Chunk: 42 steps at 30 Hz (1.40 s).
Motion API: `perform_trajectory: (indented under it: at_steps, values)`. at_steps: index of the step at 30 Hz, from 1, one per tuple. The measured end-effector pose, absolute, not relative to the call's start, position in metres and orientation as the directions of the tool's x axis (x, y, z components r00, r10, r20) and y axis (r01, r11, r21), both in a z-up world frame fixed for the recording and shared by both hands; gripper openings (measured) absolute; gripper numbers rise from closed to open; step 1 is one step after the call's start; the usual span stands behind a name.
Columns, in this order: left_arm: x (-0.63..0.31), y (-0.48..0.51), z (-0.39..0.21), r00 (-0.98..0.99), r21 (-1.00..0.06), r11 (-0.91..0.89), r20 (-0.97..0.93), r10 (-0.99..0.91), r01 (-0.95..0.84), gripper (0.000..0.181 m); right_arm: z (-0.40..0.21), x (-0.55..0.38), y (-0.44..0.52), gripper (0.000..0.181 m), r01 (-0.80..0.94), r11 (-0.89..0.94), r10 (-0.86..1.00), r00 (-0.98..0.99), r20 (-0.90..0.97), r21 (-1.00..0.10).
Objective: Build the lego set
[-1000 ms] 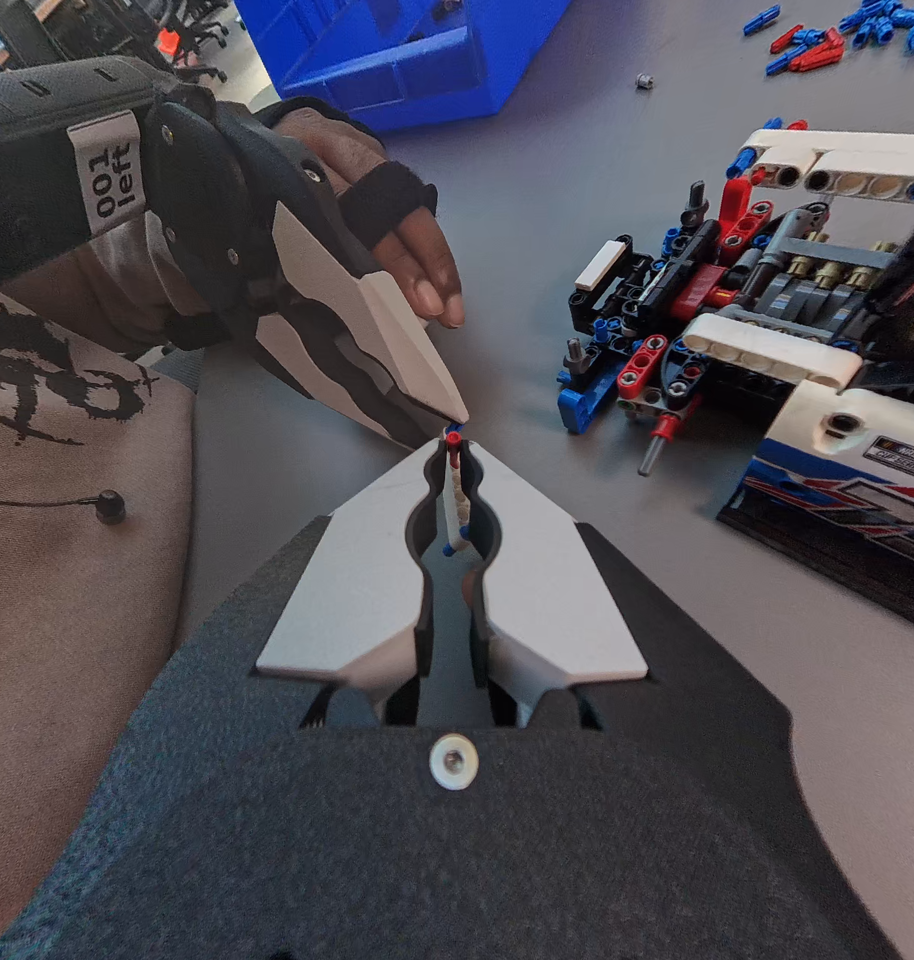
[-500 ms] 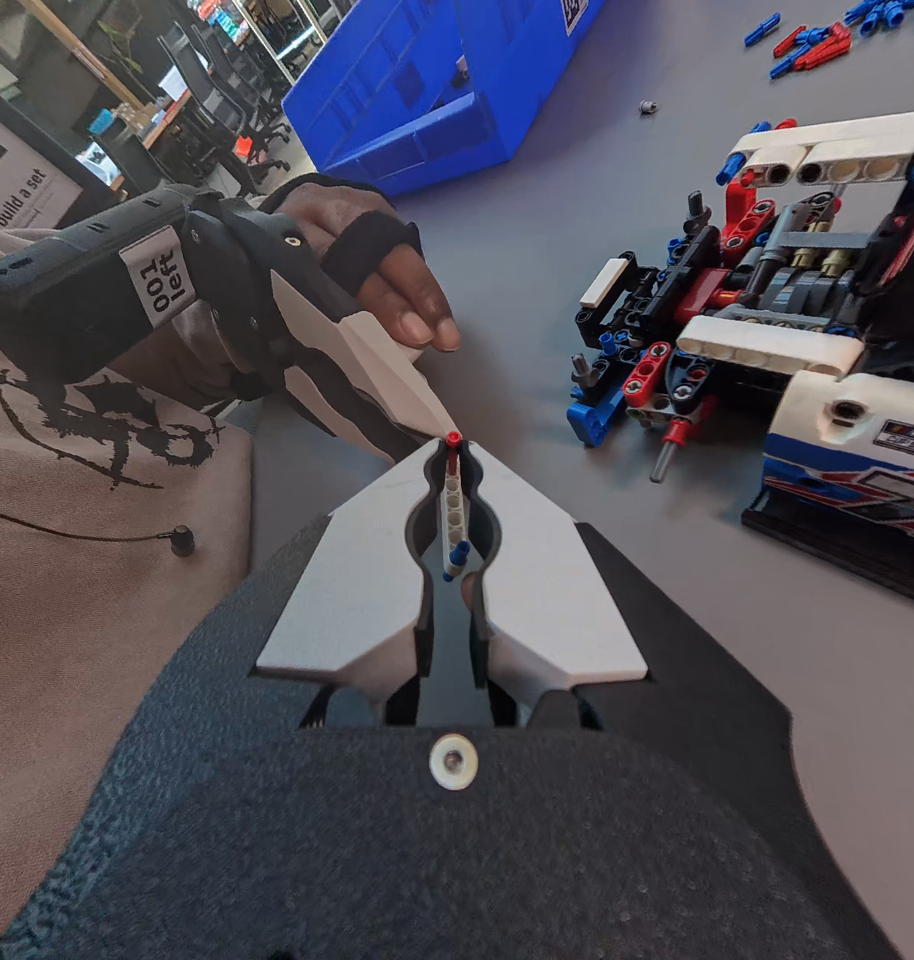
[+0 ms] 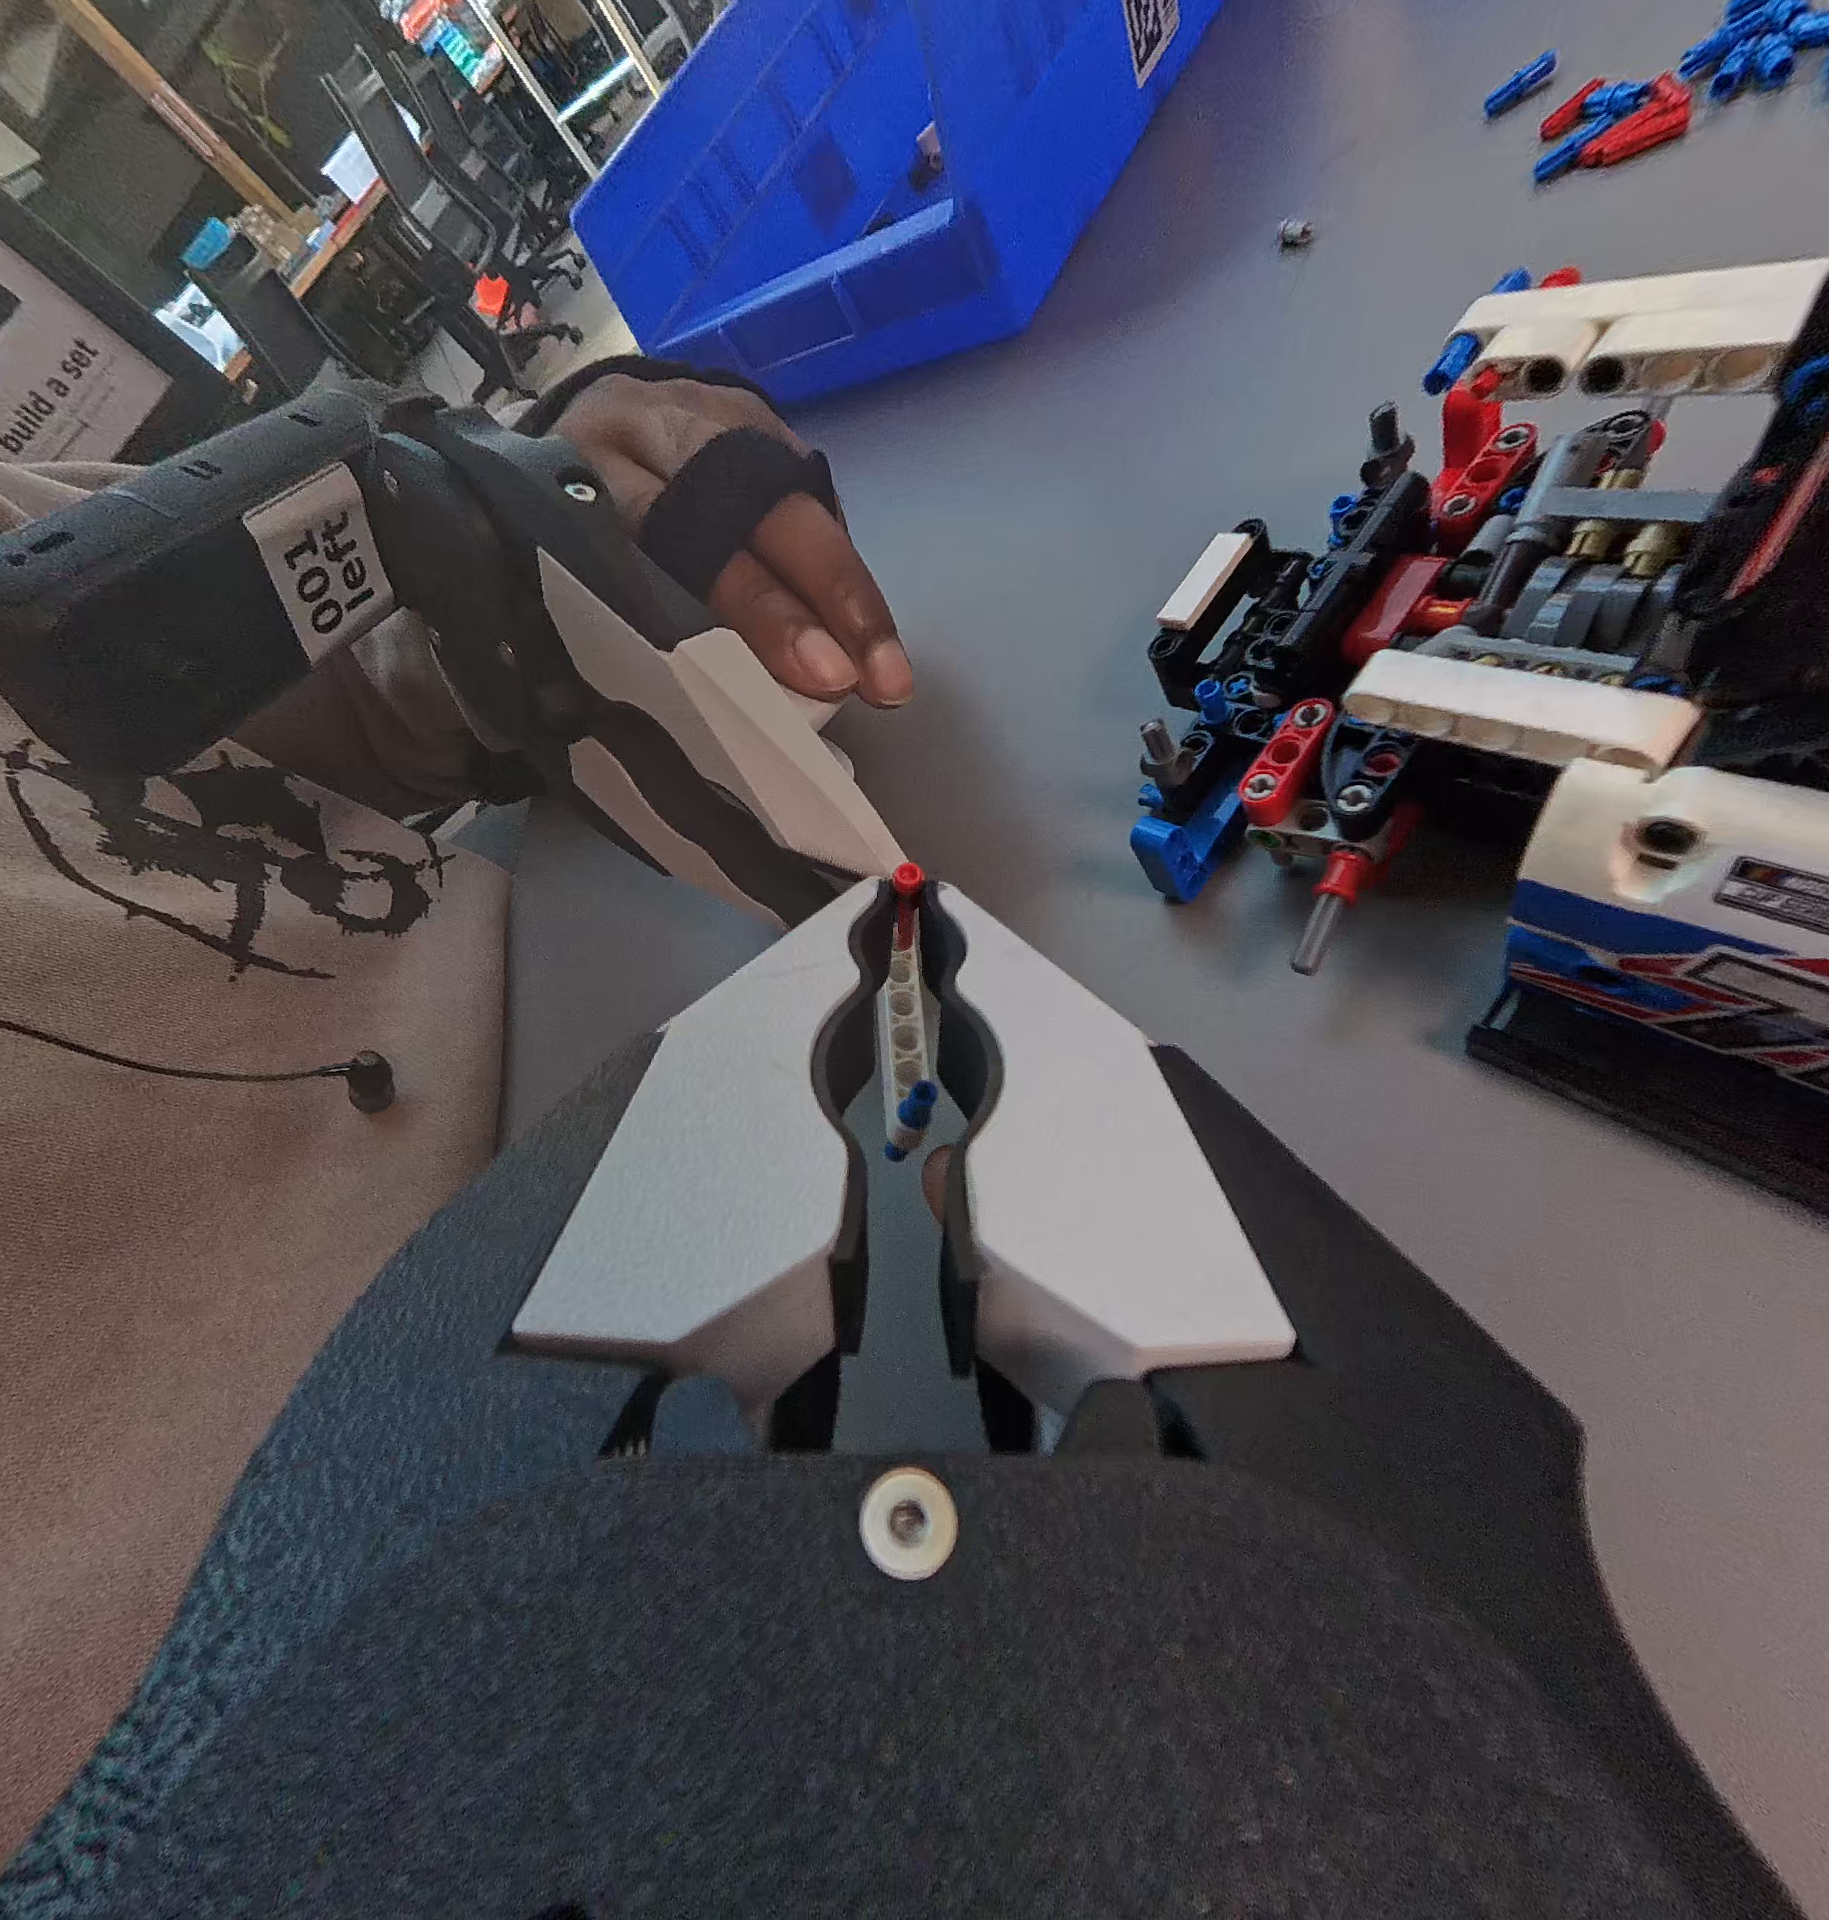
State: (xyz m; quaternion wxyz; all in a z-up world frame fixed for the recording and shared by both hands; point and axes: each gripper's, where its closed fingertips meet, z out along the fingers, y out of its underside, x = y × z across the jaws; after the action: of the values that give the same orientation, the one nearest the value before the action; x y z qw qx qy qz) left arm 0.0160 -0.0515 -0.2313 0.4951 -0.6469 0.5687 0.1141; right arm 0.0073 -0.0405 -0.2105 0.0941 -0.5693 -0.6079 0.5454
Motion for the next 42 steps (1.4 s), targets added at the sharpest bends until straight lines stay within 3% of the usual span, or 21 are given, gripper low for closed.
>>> perform_trajectory:
  at_steps: [1,35,42]
  values:
    - [0.016,-0.052,-0.231,0.328,-0.513,0.136,-0.708,-0.626,-0.848,0.022,-0.206,0.008,-0.035,0.002,0.574,-0.249,0.802,-0.329,-0.498,-0.78]
    - [0.013,-0.05,-0.229,0.329,-0.502,0.13,-0.72,-0.611,-0.855,0.022,-0.216,0.031,-0.031,0.002,0.658,-0.166,0.798,-0.348,-0.492,-0.734]
    - [0.014,-0.051,-0.228,0.322,-0.494,0.137,-0.728,-0.605,-0.859,0.022,-0.214,0.032,-0.031,0.012,0.638,-0.129,0.805,-0.379,-0.456,-0.759]
